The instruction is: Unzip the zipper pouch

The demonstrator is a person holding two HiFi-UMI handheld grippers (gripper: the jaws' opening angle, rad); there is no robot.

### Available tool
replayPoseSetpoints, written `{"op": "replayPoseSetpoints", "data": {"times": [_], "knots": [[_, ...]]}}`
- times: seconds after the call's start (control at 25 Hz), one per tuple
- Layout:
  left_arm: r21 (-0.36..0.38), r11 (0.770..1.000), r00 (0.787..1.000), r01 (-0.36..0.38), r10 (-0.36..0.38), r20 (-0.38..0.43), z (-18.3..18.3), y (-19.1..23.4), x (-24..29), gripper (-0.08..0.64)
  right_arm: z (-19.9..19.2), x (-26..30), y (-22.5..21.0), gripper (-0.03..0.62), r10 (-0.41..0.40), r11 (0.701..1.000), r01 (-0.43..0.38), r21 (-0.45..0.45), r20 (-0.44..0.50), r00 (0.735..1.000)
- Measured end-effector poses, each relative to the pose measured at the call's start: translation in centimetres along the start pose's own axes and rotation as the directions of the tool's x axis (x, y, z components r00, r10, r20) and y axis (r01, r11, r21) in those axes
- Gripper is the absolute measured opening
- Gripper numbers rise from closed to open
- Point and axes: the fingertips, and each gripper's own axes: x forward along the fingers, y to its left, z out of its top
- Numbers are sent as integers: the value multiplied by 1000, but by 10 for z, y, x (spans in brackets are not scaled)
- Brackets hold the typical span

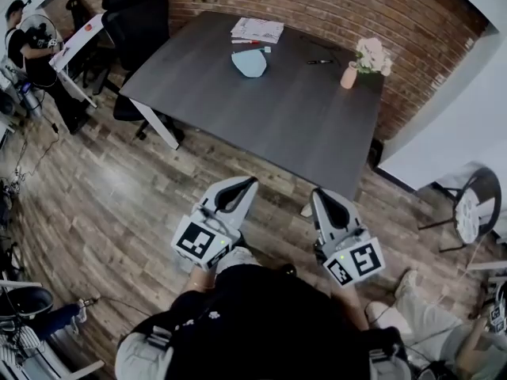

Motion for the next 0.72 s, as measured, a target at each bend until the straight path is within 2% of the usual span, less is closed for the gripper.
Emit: {"op": "replayPoseSetpoints", "data": {"times": [0.24,0.56,0.72], "knots": [[-22,1000,1000,-13,13,9,-4,68,-4,3,-7,64,5,3,-10,1000,10,11,-24,1000],[-55,992,993,-116,117,8,-17,177,-47,3,-25,173,30,5,50,999,-49,21,-42,998],[-65,990,991,-126,129,39,-11,220,-59,4,-28,214,45,5,65,998,-64,27,-56,996]]}}
